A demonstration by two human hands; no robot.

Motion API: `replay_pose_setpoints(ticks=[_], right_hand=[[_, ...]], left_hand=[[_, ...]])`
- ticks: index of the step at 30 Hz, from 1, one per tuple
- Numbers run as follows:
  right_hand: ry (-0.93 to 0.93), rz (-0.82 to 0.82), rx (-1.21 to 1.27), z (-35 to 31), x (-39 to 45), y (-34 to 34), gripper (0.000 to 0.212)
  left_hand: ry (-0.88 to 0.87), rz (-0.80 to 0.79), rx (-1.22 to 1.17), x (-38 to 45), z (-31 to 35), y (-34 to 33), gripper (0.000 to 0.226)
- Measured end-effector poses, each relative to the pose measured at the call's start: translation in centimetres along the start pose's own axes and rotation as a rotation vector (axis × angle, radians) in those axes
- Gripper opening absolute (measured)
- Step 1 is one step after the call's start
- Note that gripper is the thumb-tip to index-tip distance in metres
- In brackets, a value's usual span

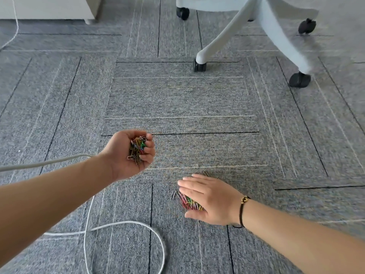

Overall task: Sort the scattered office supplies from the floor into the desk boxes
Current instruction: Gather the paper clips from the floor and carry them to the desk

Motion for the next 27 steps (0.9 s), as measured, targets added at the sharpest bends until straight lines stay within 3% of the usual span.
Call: replay_pose_setpoints(ticks=[3, 6, 12, 19, 27], right_hand=[[-0.041, 0.102, 0.018, 0.1, -1.4, 0.6, 0.067], [-0.194, 0.185, 0.018, 0.7, -2.8, 1.2, 0.072], [-0.446, 0.045, 0.022, 1.3, -5.3, -1.6, 0.111], [-0.271, -0.026, 0.041, -1.5, -1.2, -2.0, 0.112], [-0.138, 0.068, 0.015, -2.0, 2.9, -1.4, 0.079]], left_hand=[[0.012, -0.006, 0.019, 0.5, -0.4, -0.5, 0.022], [0.033, -0.029, 0.036, 0.9, -0.9, -1.3, 0.025], [0.027, -0.059, 0.058, 0.5, -1.0, -1.6, 0.024], [0.027, -0.061, 0.056, 0.0, -0.9, -1.3, 0.025], [0.027, -0.044, 0.040, -0.5, -0.7, -0.5, 0.025]])
Point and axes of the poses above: each hand's wrist, its own x-axis towards the middle knuckle, its own y-axis out of the back of the hand, z = x × y, the point moved 5 cm from there along x, towards the middle knuckle, and after that the axes turned 6 degrees about -z, right-handed, at the moved point
